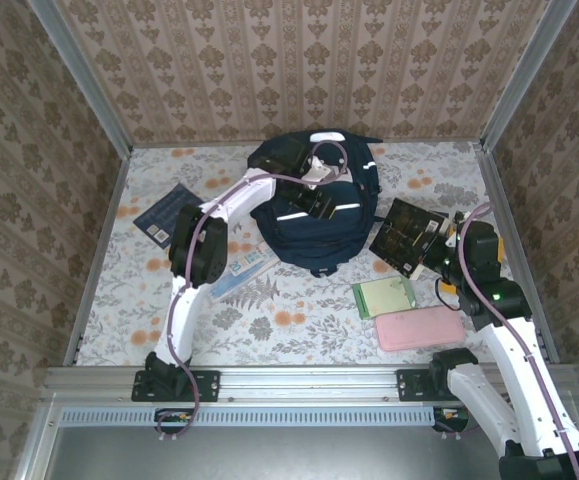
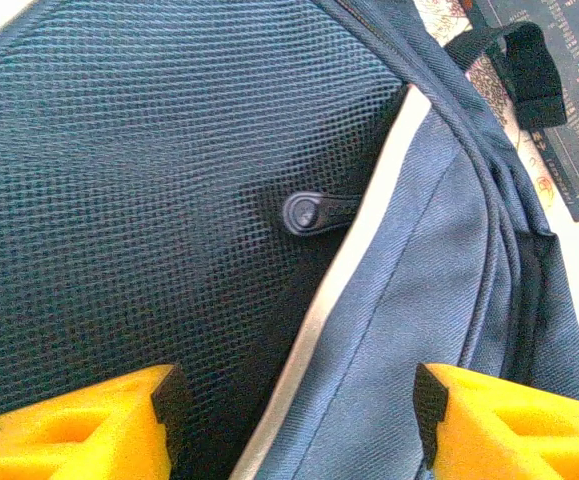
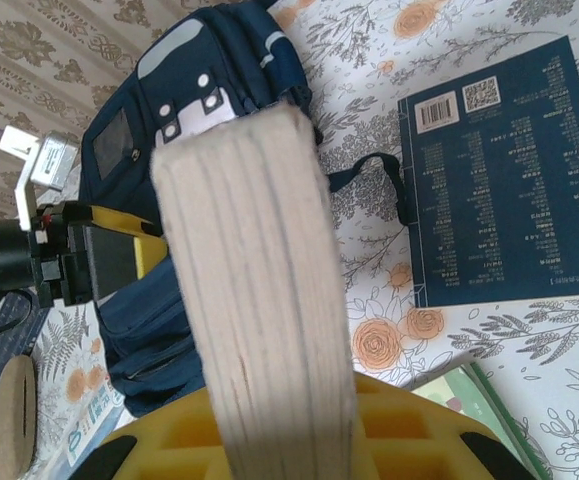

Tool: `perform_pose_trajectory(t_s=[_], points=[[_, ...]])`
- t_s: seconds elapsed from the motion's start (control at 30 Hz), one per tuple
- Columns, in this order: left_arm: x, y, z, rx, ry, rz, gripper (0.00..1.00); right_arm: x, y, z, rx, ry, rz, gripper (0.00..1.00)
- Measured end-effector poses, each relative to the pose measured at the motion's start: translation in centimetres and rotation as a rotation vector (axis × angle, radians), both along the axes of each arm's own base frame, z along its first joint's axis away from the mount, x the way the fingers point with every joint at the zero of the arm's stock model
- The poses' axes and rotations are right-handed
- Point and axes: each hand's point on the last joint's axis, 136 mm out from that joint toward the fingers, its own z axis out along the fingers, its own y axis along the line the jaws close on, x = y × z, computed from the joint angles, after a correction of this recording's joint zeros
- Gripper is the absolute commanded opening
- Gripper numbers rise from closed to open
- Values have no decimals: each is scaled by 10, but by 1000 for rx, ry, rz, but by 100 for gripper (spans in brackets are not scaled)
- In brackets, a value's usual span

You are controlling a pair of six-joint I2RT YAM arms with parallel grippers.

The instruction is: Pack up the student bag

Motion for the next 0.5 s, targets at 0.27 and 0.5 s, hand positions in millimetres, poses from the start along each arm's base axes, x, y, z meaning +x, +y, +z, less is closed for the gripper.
perform_pose_trajectory(t_s=[0.27,0.5], points=[[1,0,-7,13,-6,-2,65,-1,2,-1,7,-5,9,0],[-2,-2,-7,-14,19,-20,53,-2,4,-4,12,3,19,0]])
